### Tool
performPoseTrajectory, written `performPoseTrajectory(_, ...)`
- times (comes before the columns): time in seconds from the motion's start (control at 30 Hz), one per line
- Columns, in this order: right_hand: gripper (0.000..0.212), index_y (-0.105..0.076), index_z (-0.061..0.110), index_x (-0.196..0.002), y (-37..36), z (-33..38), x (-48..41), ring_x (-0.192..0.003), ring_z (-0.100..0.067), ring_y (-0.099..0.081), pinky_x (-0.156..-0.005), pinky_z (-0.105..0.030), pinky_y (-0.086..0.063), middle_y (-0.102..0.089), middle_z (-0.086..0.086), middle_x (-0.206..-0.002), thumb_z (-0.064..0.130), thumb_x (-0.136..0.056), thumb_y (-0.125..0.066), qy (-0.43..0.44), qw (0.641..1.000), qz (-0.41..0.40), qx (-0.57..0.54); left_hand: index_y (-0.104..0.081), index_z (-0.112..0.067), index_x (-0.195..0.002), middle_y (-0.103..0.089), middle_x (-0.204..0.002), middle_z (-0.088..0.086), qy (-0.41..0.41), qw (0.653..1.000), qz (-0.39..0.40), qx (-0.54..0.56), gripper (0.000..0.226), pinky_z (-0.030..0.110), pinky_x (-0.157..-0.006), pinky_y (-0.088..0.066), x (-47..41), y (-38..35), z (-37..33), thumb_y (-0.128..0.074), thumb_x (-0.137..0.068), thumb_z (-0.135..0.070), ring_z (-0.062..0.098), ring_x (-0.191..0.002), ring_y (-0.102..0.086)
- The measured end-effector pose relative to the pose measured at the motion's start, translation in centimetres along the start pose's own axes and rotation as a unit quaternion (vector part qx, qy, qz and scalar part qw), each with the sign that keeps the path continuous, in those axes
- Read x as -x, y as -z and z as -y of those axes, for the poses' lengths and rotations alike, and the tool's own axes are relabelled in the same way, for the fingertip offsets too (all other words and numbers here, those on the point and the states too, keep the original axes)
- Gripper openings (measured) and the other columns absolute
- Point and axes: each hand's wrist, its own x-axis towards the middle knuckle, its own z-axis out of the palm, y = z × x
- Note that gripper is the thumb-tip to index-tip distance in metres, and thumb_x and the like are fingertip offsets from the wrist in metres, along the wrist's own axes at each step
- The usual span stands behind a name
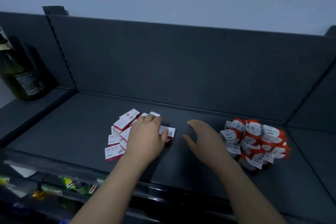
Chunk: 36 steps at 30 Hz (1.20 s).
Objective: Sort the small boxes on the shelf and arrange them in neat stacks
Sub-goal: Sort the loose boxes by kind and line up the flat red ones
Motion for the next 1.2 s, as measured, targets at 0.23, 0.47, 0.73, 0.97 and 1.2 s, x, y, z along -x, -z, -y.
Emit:
performPoseTrajectory(0.23,0.037,-0.056,0.012,-0.125,5.0,-4.9,5.2,-0.119,-0.018,-0.050,-0.097,-0.025,-0.037,-0.058,-0.002,-0.128,0.027,-0.091,-0.057,-0.073,0.995,-0.065,0.019,-0.057,-0.018,-0.123,-0.058,-0.124,0.001,-0.086,0.995,0.048,0.020,0.039,0.034,-0.094,-0.041,-0.2,-1.8,-6.8,-0.050,-0.092,-0.040,0.024,-0.113,-0.049)
performPoseTrajectory(0.47,0.040,-0.055,0.023,-0.130,9.6,-11.6,12.0,-0.120,-0.012,-0.050,-0.093,-0.016,-0.032,-0.056,0.008,-0.131,0.028,-0.090,-0.059,-0.153,0.981,-0.102,0.055,-0.058,-0.022,-0.117,-0.059,-0.116,-0.003,-0.183,0.980,0.063,0.055,0.032,0.028,-0.086,-0.041,0.0,-4.2,-16.2,-0.047,-0.093,-0.041,0.018,-0.103,-0.050)
performPoseTrajectory(0.73,0.046,-0.049,0.017,-0.137,15.6,-21.6,20.6,-0.128,-0.011,-0.043,-0.105,-0.016,-0.025,-0.050,0.002,-0.139,0.032,-0.094,-0.054,-0.234,0.963,-0.116,0.071,-0.059,-0.022,-0.112,-0.061,-0.114,-0.002,-0.245,0.962,0.092,0.080,0.030,0.031,-0.093,-0.036,2.3,-7.5,-29.7,-0.047,-0.092,-0.041,0.019,-0.107,-0.050)
performPoseTrajectory(0.97,0.046,-0.051,0.015,-0.135,21.0,-30.2,27.5,-0.126,-0.012,-0.046,-0.099,-0.011,-0.021,-0.053,0.001,-0.136,0.032,-0.093,-0.056,-0.274,0.949,-0.121,0.098,-0.051,-0.022,-0.129,-0.056,-0.126,-0.003,-0.274,0.949,0.120,0.098,0.041,0.029,-0.094,-0.039,4.3,-10.7,-41.2,-0.042,-0.096,-0.044,0.018,-0.114,-0.047)
performPoseTrajectory(1.2,0.048,-0.045,0.020,-0.139,24.3,-36.5,32.2,-0.130,-0.009,-0.041,-0.102,-0.015,-0.025,-0.048,0.006,-0.140,0.036,-0.095,-0.052,-0.322,0.932,-0.136,0.097,-0.053,-0.019,-0.126,-0.057,-0.123,-0.002,-0.308,0.937,0.129,0.107,0.040,0.029,-0.092,-0.040,4.4,-13.8,-49.6,-0.043,-0.096,-0.043,0.018,-0.111,-0.049)
